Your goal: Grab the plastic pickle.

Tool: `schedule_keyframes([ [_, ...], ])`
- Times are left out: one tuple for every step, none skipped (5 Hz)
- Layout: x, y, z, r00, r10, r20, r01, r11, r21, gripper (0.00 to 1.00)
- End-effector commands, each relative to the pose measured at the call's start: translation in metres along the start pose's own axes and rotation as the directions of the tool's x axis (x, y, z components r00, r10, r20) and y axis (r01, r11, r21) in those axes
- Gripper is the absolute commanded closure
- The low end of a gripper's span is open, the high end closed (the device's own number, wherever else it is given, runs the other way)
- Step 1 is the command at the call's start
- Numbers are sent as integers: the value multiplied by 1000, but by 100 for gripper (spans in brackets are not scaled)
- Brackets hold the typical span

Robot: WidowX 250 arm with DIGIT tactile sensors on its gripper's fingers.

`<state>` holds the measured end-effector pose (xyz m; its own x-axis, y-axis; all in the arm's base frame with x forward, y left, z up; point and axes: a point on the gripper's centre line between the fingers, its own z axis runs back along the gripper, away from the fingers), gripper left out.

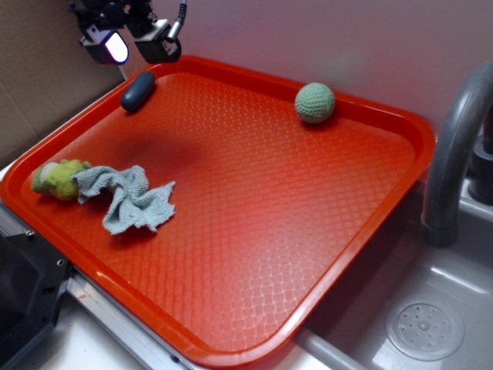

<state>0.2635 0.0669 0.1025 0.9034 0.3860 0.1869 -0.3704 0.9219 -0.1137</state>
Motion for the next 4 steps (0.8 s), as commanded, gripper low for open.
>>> schedule_keyframes([
  [-20, 66, -14, 975, 181, 127, -190, 980, 58, 0],
  [-17, 68, -22, 977, 183, 112, -191, 979, 71, 0],
  [4, 57, -34, 984, 162, 71, -169, 979, 116, 0],
  [10, 43, -40, 995, 64, 73, -74, 987, 143, 0],
])
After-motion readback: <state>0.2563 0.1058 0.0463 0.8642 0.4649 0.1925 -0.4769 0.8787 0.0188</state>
